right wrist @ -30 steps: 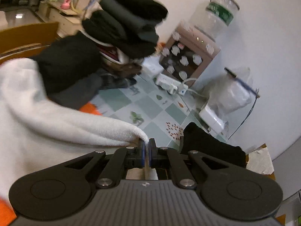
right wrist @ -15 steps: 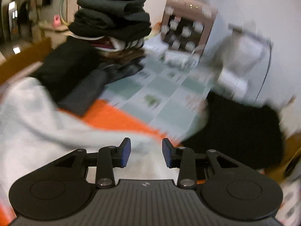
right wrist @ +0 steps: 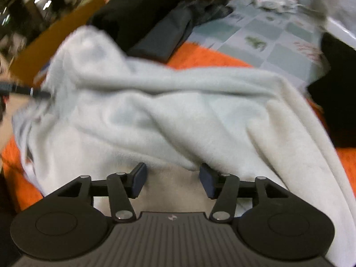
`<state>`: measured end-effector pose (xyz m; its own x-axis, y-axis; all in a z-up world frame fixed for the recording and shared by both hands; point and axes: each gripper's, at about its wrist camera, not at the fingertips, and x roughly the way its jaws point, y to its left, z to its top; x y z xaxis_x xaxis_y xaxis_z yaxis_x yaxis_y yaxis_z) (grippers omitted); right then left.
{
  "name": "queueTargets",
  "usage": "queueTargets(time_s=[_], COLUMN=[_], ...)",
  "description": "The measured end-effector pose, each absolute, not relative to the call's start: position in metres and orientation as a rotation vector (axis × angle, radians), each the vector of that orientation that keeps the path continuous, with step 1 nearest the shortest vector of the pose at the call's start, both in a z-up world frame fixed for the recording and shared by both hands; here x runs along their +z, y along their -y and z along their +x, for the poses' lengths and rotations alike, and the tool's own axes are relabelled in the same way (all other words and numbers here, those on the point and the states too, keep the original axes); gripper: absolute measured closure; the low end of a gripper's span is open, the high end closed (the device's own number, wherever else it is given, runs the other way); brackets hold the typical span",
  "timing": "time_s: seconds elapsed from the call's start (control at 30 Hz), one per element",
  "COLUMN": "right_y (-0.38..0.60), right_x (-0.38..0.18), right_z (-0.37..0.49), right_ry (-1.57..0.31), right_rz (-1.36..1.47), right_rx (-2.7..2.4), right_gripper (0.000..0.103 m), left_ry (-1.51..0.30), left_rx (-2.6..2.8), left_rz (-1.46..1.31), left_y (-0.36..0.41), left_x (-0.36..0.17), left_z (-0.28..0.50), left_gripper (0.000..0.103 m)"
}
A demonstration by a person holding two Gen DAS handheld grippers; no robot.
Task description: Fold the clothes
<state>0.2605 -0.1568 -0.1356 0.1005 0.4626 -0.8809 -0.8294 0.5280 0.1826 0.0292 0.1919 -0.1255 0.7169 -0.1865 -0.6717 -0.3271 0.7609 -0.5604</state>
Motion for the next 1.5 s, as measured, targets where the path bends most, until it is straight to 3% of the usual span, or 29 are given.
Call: queueTargets(time_s=[0.07, 0.1, 0.13, 0.4, 0.5, 0.57, 0.7, 0.73, 0.77, 0.83, 0.9, 0.97, 1.03, 1.2, 1.33, 1.37, 1.4, 1.43, 1.5], right_y=[0.161, 0.165, 0.169, 0.194, 0.201, 0.2, 0.187, 0.182, 0.177, 0.169, 0.163, 0.162, 0.163, 0.174, 0.181, 0.181, 0.182, 0.182, 0.182], right_x=[-0.139, -0.138, -0.137, -0.092, -0.082, -0.081, -0.089, -0.094, -0.099, -0.106, -0.11, -0.111, -0.111, -0.116, -0.12, -0.12, -0.119, -0.118, -0.115], right_z=[0.262, 0.26, 0.259, 0.214, 0.212, 0.217, 0.231, 0.235, 0.24, 0.244, 0.245, 0.244, 0.242, 0.241, 0.243, 0.244, 0.246, 0.247, 0.251], right_ry=[-1.131, -1.143, -1.155, -1.096, -1.076, -1.072, -1.083, -1.095, -1.108, -1.123, -1.134, -1.137, -1.139, -1.157, -1.168, -1.169, -1.168, -1.167, -1.165], right_rz=[-0.417, -0.417, -0.417, -0.4, -0.329, -0.271, -0.197, -0.191, -0.186, -0.202, -0.216, -0.215, -0.212, -0.188, -0.168, -0.16, -0.152, -0.143, -0.132], right_rx=[1.003, 0.994, 0.983, 1.014, 0.989, 0.986, 1.002, 1.008, 1.014, 1.012, 1.008, 1.013, 1.017, 1.0, 0.98, 0.976, 0.976, 0.976, 0.989], right_gripper=[0.059, 0.095, 0.102, 0.102, 0.099, 0.091, 0.067, 0.06, 0.059, 0.058, 0.056, 0.053, 0.052, 0.046, 0.044, 0.044, 0.044, 0.042, 0.039], left_ry=[-0.75, -0.733, -0.716, -0.629, -0.629, -0.644, -0.67, -0.675, -0.68, -0.691, -0.707, -0.72, -0.727, -0.809, -0.866, -0.859, -0.851, -0.844, -0.819], left_rx=[0.102, 0.111, 0.119, 0.076, 0.042, 0.035, 0.056, 0.063, 0.069, 0.082, 0.094, 0.105, 0.11, 0.046, -0.04, -0.053, -0.065, -0.078, -0.101], left_rz=[-0.733, -0.74, -0.746, -0.747, -0.752, -0.771, -0.758, -0.752, -0.745, -0.732, -0.688, -0.62, -0.572, -0.618, -0.662, -0.663, -0.664, -0.665, -0.67], left_y=[-0.192, -0.193, -0.193, -0.189, -0.186, -0.186, -0.186, -0.186, -0.185, -0.185, -0.183, -0.18, -0.179, -0.189, -0.184, -0.182, -0.18, -0.178, -0.174], left_x=[-0.117, -0.112, -0.108, -0.068, -0.068, -0.076, -0.091, -0.094, -0.098, -0.105, -0.108, -0.108, -0.108, -0.124, -0.136, -0.134, -0.133, -0.131, -0.126], left_z=[0.024, 0.021, 0.019, -0.002, -0.01, -0.014, -0.01, -0.009, -0.008, -0.005, -0.002, -0.001, 0.001, 0.014, 0.033, 0.034, 0.036, 0.037, 0.039], left_gripper=[0.084, 0.085, 0.086, 0.087, 0.087, 0.086, 0.084, 0.078, 0.075, 0.058, 0.052, 0.05, 0.042, 0.042, 0.047, 0.054, 0.08, 0.086, 0.087])
